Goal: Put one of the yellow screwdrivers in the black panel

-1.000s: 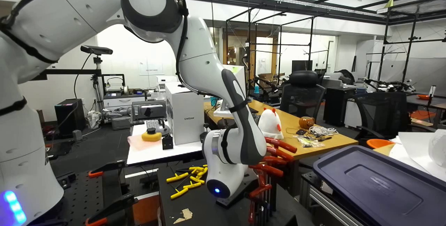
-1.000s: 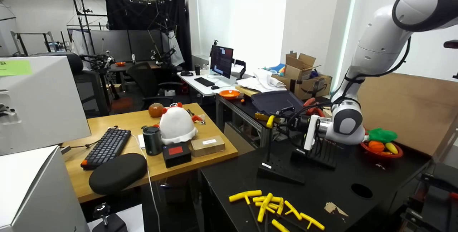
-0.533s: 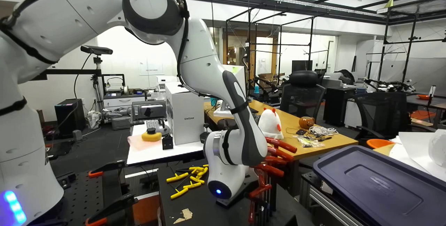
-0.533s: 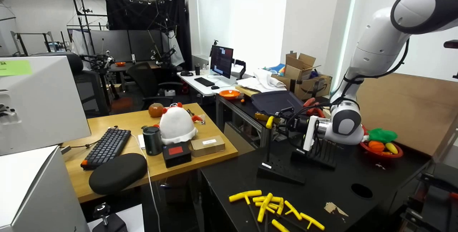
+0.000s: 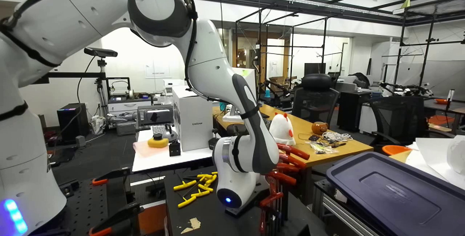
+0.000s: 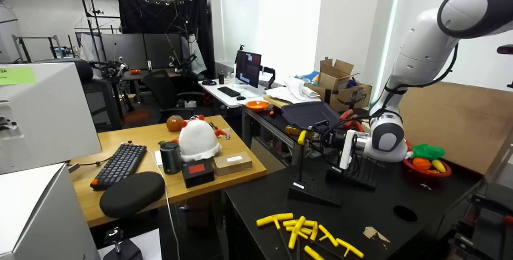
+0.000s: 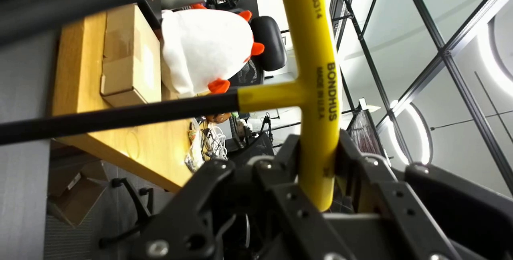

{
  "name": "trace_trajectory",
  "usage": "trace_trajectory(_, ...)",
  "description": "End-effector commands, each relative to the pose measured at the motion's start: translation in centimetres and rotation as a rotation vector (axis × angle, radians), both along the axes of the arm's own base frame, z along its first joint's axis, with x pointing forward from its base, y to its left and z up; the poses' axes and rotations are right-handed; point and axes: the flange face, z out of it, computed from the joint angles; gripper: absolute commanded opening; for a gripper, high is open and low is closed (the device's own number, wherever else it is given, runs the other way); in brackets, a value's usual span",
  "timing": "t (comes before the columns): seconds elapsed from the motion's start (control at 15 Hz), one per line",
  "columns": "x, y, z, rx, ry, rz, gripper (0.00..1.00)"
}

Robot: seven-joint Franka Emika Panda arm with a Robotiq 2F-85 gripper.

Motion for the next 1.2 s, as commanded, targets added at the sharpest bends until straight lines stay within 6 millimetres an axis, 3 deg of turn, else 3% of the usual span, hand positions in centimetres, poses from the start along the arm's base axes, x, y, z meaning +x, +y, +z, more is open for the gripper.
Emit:
trace_trajectory(0.0,0.80,-0.19,0.72,0.023,0.024,0.003,0.06)
trace_trajectory(1.13,1.23,-0.02,0.45,0.029,0.034,0.014,0.06)
